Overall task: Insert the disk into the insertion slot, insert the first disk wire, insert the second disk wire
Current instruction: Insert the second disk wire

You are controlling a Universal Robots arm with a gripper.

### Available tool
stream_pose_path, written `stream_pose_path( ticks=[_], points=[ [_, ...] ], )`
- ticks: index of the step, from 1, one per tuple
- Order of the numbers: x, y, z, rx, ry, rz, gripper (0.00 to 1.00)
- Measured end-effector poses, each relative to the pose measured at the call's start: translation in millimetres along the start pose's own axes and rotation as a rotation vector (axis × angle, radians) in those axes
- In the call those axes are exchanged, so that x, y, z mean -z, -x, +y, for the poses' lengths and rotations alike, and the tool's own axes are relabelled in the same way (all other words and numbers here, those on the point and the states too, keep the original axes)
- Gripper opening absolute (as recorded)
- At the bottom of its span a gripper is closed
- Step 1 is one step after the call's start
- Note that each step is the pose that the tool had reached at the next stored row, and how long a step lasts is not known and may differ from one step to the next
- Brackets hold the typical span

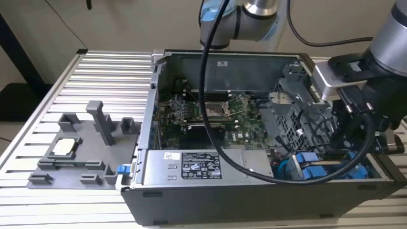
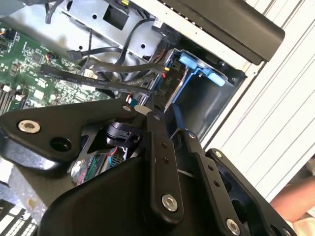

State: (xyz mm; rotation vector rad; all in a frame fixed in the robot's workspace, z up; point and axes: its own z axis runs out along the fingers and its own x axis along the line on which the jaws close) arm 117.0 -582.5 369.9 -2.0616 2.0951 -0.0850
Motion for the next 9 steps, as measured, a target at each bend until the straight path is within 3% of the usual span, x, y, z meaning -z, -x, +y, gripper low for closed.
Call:
stream_pose_path(
  ticks=[2, 9],
  points=[
    [4.3, 0.4, -0.8, 0.000, 0.0000, 0.0001, 0.24],
    [4.8, 0.5, -0.9, 0.000, 0.0000, 0.0000, 0.24]
  ],
)
